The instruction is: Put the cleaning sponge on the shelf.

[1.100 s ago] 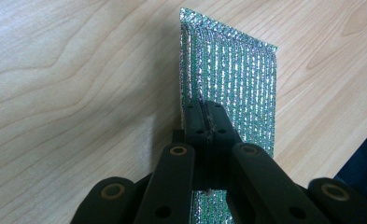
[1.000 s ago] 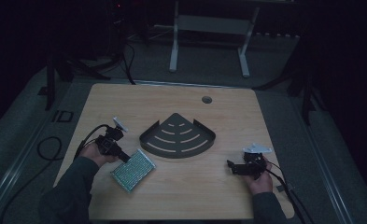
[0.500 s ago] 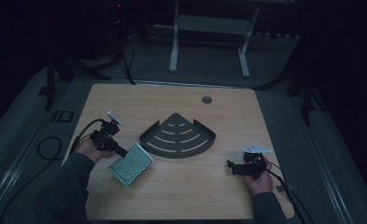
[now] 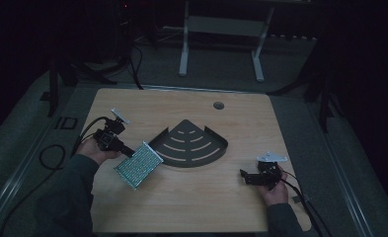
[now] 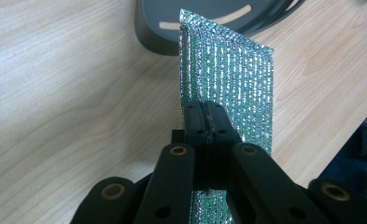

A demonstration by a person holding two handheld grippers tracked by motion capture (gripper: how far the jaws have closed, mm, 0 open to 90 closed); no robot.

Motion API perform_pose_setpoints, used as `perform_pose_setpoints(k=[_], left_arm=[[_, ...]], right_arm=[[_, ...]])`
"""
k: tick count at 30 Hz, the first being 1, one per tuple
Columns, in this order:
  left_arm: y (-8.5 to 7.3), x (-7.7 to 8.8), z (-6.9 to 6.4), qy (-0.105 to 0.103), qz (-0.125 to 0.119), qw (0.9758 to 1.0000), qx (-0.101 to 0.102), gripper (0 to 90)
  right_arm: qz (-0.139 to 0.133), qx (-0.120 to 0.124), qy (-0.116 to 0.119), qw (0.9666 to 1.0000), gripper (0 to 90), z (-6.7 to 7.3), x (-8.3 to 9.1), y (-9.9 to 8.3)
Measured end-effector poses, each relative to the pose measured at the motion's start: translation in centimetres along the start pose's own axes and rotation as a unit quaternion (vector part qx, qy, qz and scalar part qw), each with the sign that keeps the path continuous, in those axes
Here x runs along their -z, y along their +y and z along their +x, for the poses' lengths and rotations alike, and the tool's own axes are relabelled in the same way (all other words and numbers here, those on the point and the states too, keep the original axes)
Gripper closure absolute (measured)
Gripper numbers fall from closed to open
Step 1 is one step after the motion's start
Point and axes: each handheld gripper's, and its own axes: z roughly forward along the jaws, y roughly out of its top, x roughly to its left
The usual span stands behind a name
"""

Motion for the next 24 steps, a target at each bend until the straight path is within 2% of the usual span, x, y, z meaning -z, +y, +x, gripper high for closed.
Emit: perform_pose_setpoints(k=[16,24], left_arm=[[3.0,0.9,-0.9,0.014,-0.011,0.9998,-0.013,90.0],[4.2,1.3,-1.5,0.020,-0.017,0.9993,-0.026,90.0]], right_arm=[[0.000,-0.001,0.000,1.0000,9.8,0.0,0.0,0.0],[0.000,-0.001,0.000,1.0000,9.8,0.0,0.0,0.0]])
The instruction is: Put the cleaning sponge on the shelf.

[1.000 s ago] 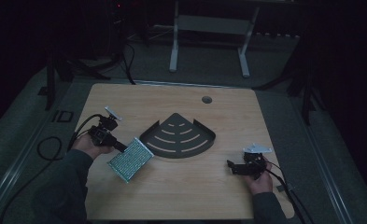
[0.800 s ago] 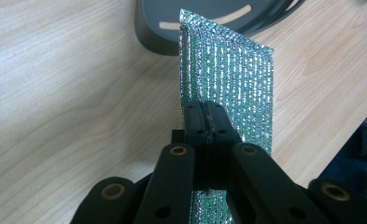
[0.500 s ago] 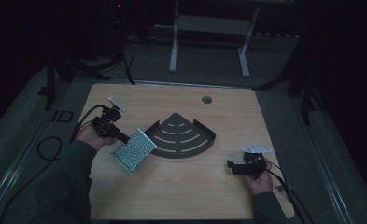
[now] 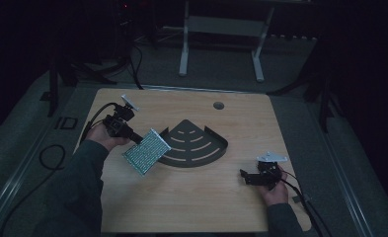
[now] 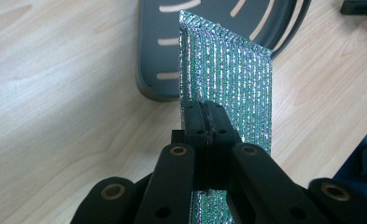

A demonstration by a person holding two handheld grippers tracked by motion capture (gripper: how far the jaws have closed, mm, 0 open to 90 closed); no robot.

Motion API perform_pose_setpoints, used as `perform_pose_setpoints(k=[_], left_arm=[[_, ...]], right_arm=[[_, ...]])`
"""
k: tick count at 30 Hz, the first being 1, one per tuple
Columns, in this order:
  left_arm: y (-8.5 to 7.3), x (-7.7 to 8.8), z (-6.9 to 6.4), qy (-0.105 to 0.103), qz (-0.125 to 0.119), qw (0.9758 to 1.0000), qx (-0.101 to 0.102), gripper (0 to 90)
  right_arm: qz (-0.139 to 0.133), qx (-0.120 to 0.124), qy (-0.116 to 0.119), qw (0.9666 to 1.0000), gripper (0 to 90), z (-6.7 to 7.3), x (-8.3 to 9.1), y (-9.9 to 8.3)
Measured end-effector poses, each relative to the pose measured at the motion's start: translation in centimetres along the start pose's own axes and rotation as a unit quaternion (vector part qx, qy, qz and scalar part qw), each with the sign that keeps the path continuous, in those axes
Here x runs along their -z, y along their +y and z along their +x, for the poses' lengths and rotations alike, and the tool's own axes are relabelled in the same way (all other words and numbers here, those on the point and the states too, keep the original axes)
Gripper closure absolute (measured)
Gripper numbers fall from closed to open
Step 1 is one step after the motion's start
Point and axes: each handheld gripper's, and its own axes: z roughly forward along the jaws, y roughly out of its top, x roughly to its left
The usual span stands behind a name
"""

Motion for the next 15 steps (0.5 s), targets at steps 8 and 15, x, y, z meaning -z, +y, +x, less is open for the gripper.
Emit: perform_pose_setpoints(k=[8,15], left_arm=[[1.4,-0.4,0.0,0.010,0.000,0.9999,-0.001,90.0],[2.5,-1.1,0.0,0.016,-0.001,0.9999,-0.004,90.0]], right_arm=[[0.000,0.000,0.000,1.0000,9.8,0.0,0.0,0.0],[0.000,0.000,0.000,1.0000,9.8,0.0,0.0,0.0]])
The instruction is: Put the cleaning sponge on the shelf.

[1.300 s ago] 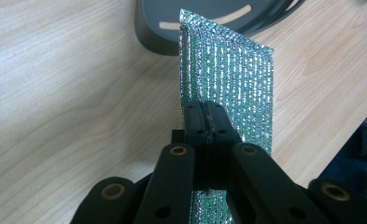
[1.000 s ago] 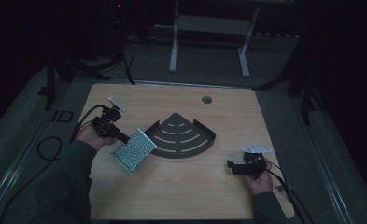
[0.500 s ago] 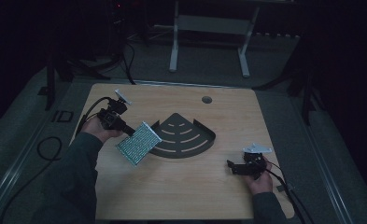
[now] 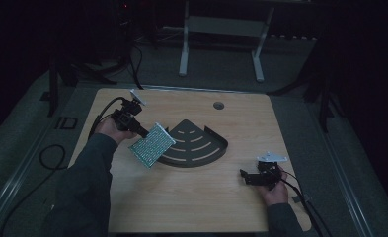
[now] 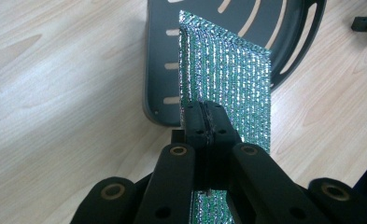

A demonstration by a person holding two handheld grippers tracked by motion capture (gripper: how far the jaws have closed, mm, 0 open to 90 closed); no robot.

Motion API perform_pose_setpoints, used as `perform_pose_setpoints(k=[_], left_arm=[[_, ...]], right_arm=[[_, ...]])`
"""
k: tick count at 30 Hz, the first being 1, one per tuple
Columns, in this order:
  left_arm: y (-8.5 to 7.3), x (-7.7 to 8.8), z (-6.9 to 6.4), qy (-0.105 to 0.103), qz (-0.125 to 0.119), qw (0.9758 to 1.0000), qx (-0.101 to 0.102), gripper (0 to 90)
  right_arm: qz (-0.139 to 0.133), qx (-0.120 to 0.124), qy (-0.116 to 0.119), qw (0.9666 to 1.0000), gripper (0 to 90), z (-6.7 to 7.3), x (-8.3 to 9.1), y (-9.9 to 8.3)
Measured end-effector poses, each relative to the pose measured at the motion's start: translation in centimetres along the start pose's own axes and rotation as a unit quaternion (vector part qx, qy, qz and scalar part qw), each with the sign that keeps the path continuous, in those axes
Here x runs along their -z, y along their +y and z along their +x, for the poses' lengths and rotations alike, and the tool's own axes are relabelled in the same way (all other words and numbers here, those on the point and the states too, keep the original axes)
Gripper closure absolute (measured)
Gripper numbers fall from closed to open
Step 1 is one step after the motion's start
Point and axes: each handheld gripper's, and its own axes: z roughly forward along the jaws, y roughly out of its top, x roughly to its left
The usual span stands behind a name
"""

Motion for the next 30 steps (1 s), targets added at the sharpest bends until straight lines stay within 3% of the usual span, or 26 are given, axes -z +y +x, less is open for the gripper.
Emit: perform_pose_setpoints(k=[9,21,30], left_arm=[[1.2,-0.2,-0.3,0.004,-0.007,1.0000,0.000,90.0],[2.0,-1.1,0.9,0.014,-0.007,0.9998,0.011,90.0],[3.2,-1.5,0.7,0.024,-0.019,0.9995,0.007,90.0]], right_arm=[[0.000,0.000,0.000,1.0000,9.8,0.0,0.0,0.0],[0.000,0.000,0.000,1.0000,9.8,0.0,0.0,0.0],[0.000,0.001,0.000,1.0000,9.8,0.0,0.0,0.0]])
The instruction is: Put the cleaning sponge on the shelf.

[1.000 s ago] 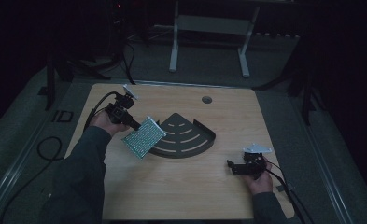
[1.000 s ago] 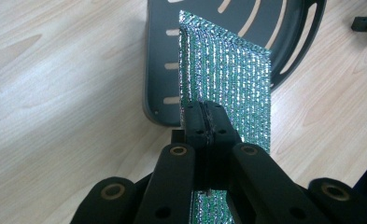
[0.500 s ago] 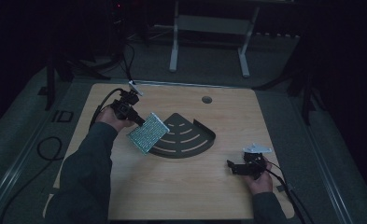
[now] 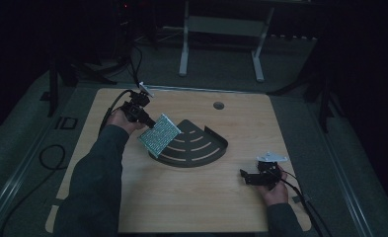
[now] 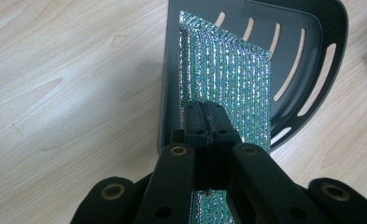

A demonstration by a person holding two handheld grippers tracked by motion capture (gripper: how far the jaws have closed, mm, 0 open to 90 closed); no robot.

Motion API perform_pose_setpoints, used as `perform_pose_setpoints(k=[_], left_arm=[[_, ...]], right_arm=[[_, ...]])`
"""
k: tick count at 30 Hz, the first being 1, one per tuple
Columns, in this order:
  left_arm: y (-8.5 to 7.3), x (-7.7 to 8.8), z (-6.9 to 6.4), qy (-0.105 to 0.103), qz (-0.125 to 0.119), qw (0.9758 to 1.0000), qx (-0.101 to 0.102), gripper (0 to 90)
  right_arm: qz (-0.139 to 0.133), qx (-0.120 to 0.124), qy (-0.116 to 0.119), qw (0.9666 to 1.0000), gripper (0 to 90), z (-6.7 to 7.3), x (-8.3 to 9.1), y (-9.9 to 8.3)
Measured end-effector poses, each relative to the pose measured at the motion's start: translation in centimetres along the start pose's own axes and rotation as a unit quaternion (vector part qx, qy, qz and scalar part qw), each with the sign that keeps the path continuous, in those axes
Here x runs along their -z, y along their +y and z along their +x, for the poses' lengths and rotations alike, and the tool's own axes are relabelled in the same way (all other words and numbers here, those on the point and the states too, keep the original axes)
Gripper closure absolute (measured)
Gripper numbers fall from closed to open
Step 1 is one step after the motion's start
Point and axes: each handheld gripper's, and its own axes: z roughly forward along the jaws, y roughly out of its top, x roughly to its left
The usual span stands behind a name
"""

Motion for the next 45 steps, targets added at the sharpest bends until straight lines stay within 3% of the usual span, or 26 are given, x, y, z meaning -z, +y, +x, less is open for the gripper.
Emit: perform_pose_setpoints(k=[9,40,45], left_arm=[[0.6,-1.1,-0.1,-0.001,-0.007,0.9998,-0.018,90.0],[1.7,-4.7,-0.2,0.016,-0.015,0.9994,-0.025,90.0],[1.7,-5.5,-0.5,0.025,-0.004,0.9991,-0.034,90.0]], right_arm=[[0.000,0.000,0.000,1.0000,9.8,0.0,0.0,0.0],[0.000,0.000,0.000,1.0000,9.8,0.0,0.0,0.0],[0.000,0.001,0.000,1.0000,9.9,0.0,0.0,0.0]])
